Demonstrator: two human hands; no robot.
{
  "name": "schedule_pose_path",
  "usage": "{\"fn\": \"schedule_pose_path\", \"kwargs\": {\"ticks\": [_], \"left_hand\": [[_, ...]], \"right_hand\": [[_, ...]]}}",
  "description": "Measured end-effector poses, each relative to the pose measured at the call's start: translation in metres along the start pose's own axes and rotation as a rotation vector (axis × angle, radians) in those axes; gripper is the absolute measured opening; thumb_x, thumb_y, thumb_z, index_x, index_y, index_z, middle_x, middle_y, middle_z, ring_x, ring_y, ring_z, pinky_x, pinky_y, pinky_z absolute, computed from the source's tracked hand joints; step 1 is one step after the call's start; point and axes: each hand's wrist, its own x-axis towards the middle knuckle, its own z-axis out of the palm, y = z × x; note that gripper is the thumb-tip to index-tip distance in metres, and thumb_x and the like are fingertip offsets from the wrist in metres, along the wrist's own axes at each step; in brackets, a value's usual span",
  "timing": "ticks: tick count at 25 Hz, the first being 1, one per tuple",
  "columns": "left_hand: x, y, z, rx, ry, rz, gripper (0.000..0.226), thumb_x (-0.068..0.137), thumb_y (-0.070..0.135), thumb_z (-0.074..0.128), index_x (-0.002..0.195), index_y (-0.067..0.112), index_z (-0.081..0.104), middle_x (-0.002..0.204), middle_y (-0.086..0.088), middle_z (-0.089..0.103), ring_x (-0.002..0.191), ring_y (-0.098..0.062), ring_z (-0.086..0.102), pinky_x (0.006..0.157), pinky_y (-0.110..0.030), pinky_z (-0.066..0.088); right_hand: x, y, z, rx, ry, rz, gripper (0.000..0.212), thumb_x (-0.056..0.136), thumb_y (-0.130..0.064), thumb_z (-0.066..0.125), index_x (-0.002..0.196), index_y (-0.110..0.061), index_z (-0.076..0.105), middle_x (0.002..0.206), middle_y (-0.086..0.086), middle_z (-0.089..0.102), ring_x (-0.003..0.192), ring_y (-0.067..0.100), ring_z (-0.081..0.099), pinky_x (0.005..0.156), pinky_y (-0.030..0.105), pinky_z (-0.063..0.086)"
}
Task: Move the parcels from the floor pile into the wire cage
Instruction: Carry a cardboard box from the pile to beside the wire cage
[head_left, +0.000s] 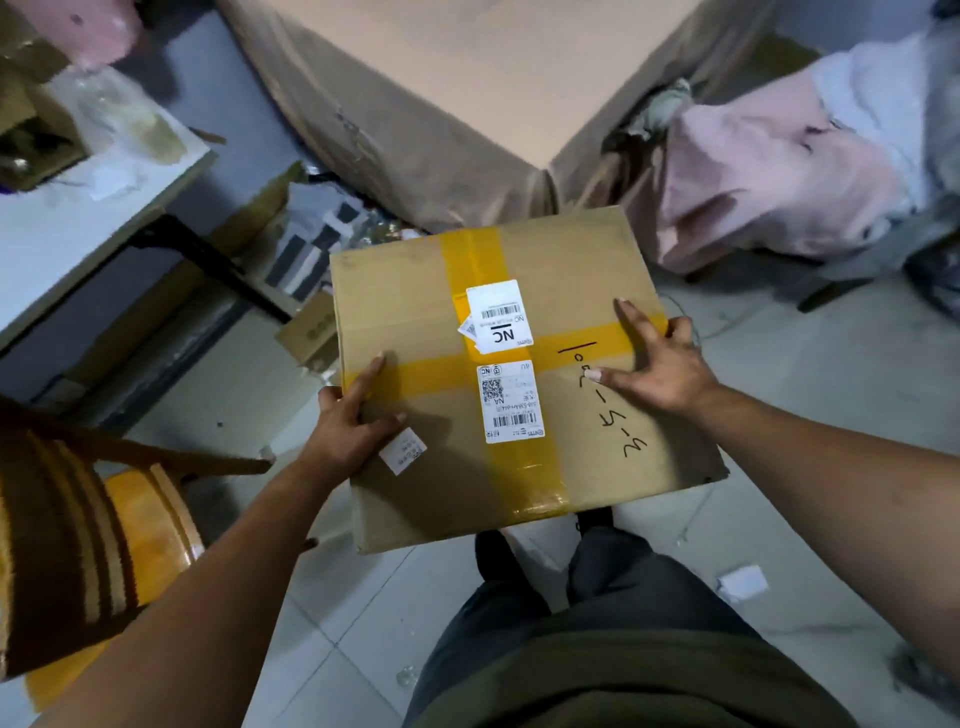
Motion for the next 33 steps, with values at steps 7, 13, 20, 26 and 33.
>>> {"fn": "schedule_pose_path", "kwargs": {"ticks": [7,13,20,26,33], "left_hand": [[0.015,0.066,0.055,0.182,-0.096,0.230,0.095,0.079,0.046,0.084,0.147,0.070,0.022,0.143,-0.012,0.026,0.136,-0.040,0.040,0.117,-0.045,0.037],[0.026,0.165,0.147,0.291,-0.309,0.443,0.092,0.080,0.042,0.085,0.149,0.065,0.029,0.137,-0.002,0.028,0.135,-0.018,0.037,0.119,-0.034,0.030],[0.036,0.305,0.306,0.487,-0.549,0.656,0.093,0.074,0.049,0.088,0.145,0.070,0.031,0.154,-0.004,0.036,0.136,-0.009,0.035,0.121,-0.037,0.032],[0.031,0.410,0.442,0.696,-0.734,0.820,0.096,0.076,0.057,0.083,0.151,0.064,0.024,0.159,-0.006,0.033,0.150,-0.022,0.024,0.122,-0.034,0.025],[0.044,0.511,0.561,0.888,-0.853,0.897,0.094,0.079,0.056,0.081,0.151,0.065,0.021,0.151,-0.010,0.033,0.143,-0.031,0.039,0.118,-0.037,0.031]], "right_hand": [[-0.095,0.094,0.005,0.191,0.084,0.174,0.120,0.056,-0.084,0.074,0.150,-0.064,0.003,0.136,0.008,0.018,0.132,0.048,0.034,0.120,0.052,0.030],[-0.167,0.195,0.003,0.401,0.266,0.411,0.118,0.057,-0.081,0.078,0.148,-0.068,0.005,0.133,0.006,0.020,0.133,0.046,0.036,0.119,0.050,0.033],[-0.234,0.321,-0.021,0.619,0.420,0.676,0.120,0.050,-0.086,0.077,0.145,-0.072,0.005,0.133,0.006,0.019,0.126,0.048,0.040,0.114,0.057,0.037],[-0.274,0.411,-0.057,0.719,0.537,0.798,0.119,0.055,-0.078,0.081,0.142,-0.075,-0.001,0.143,0.011,0.017,0.134,0.053,0.033,0.114,0.061,0.036],[-0.268,0.462,-0.086,0.870,0.623,1.005,0.136,0.055,-0.070,0.087,0.137,-0.075,-0.021,0.142,0.012,0.015,0.135,0.053,0.032,0.116,0.059,0.034]]}}
